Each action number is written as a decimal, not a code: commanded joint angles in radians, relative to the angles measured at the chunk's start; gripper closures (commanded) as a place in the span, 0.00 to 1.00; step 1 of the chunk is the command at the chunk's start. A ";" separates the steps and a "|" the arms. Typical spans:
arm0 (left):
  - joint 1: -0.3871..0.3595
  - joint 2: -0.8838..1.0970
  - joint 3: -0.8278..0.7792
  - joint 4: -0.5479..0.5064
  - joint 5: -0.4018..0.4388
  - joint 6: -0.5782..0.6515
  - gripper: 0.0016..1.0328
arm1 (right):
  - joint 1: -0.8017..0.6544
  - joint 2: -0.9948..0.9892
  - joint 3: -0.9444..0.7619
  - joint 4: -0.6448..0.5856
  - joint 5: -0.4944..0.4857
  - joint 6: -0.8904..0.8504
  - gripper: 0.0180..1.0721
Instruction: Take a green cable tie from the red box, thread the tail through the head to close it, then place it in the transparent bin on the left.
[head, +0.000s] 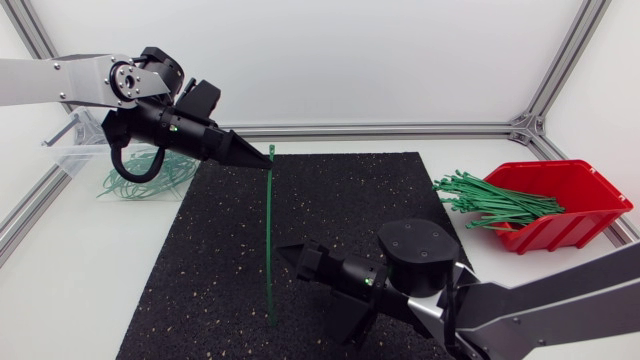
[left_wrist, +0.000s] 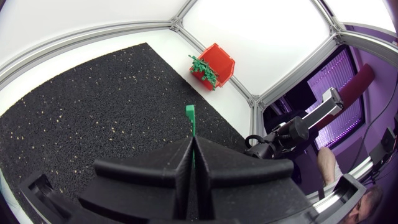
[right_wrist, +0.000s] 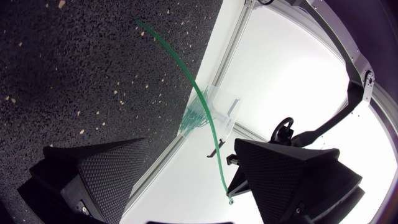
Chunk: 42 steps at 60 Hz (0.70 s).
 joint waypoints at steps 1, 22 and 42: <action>-0.010 0.035 0.043 -0.011 0.001 0.027 0.97 | 0.011 0.028 -0.021 0.020 -0.018 -0.033 0.05; -0.026 0.113 0.115 -0.012 -0.015 0.021 0.97 | 0.001 0.103 0.025 0.020 -0.075 -0.036 0.05; -0.041 0.134 0.131 -0.023 -0.019 0.020 0.97 | -0.058 0.239 0.132 0.033 -0.104 -0.032 0.05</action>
